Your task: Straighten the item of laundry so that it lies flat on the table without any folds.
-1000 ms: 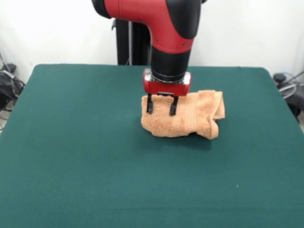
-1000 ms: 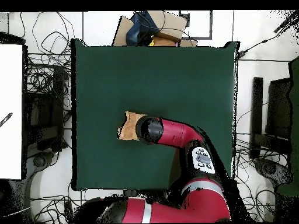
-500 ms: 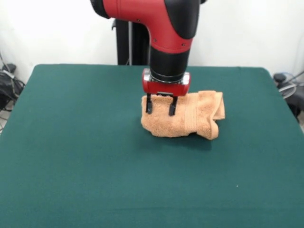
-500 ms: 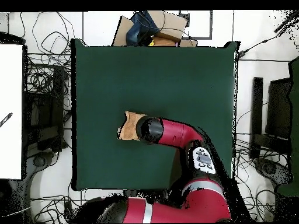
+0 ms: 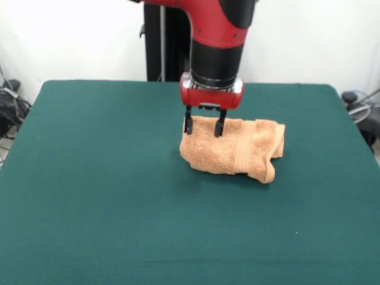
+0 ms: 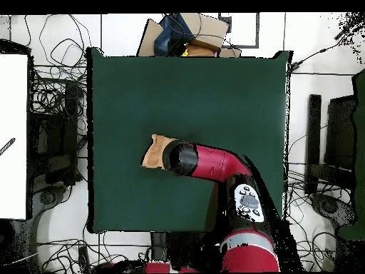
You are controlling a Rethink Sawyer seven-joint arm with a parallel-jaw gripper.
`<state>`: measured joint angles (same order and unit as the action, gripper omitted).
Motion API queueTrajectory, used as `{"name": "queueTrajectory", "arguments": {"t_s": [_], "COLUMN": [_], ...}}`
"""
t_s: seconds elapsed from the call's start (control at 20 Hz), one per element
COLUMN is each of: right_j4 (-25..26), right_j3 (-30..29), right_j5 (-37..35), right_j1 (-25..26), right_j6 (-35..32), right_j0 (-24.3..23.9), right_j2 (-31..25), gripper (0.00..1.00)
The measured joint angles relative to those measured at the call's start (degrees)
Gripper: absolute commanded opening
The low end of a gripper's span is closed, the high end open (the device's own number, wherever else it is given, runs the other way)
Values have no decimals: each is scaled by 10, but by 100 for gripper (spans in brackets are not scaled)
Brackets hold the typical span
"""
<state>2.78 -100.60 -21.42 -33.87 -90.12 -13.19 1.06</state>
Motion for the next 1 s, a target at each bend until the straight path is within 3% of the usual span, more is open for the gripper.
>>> {"name": "queueTrajectory", "arguments": {"t_s": [0.4, 1.0], "right_j4": [0, 0], "right_j3": [-18, -19], "right_j5": [0, 0], "right_j1": [-40, -31], "right_j6": [0, 0], "right_j0": [14, 5], "right_j2": [0, -1], "gripper": [100, 100]}}
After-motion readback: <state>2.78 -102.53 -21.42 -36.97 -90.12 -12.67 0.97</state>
